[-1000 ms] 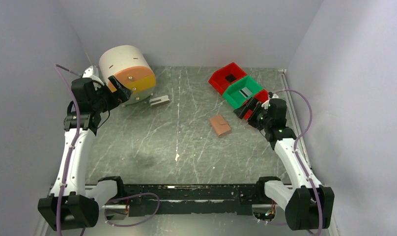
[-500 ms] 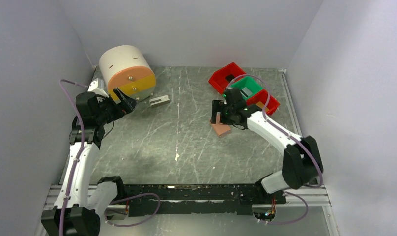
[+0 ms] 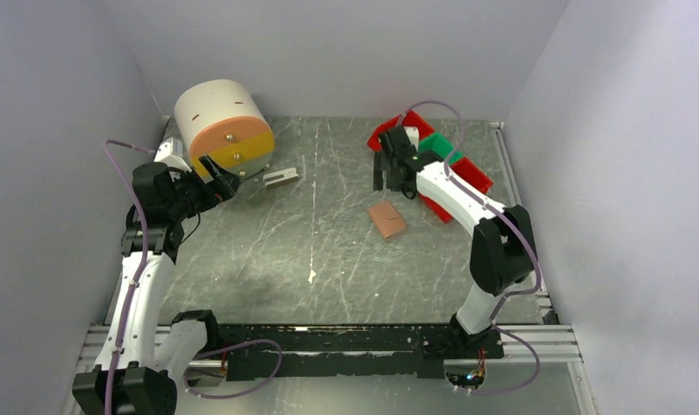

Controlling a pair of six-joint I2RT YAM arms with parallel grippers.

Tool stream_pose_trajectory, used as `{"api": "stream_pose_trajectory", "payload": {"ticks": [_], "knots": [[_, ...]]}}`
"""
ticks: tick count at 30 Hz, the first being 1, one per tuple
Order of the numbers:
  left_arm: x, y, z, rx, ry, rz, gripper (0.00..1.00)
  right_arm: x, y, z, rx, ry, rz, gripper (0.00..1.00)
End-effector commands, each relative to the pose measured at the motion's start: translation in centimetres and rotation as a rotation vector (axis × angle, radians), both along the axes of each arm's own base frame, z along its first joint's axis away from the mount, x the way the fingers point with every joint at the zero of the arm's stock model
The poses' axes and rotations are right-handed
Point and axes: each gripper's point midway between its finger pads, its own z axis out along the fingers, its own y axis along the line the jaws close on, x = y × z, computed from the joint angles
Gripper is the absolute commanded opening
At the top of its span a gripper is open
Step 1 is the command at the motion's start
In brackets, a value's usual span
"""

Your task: Take the credit cards out of the card holder

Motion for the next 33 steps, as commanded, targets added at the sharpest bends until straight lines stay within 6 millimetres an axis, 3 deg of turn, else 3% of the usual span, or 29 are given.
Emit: {"api": "stream_pose_trajectory", "payload": {"ticks": [1, 5, 8, 16, 19, 25, 33], "knots": [[0.0, -0.3, 0.7, -0.002, -0.025, -0.031, 0.99, 3.4, 1.9, 1.6, 0.071, -0.050, -0.024, 0.95], [-0.3, -0.4, 0.6, 0.004, -0.001, -0.042, 0.99, 3.8, 4.1, -0.9, 0.118, 0.047, 0.016, 0.91], [-0.6, -0.3, 0.5, 0.014, -0.003, -0.040, 0.99, 2.4, 4.9, -3.3, 0.151, 0.111, 0.059, 0.87], [-0.6, -0.5, 0.2, 0.018, -0.004, -0.062, 0.99, -2.0, 1.8, -8.7, 0.041, 0.231, 0.049, 0.85], [-0.6, -0.7, -0.1, 0.015, 0.007, -0.074, 0.99, -3.9, 1.7, -10.3, 0.036, 0.284, 0.077, 0.81], [-0.5, -1.2, -0.2, 0.004, 0.003, -0.102, 0.97, -9.0, 5.5, -11.9, 0.075, 0.338, 0.213, 0.69], [-0.7, -1.4, -0.9, 0.006, 0.024, -0.123, 0.97, -16.5, 11.7, -11.9, 0.166, 0.364, 0.254, 0.66]]}}
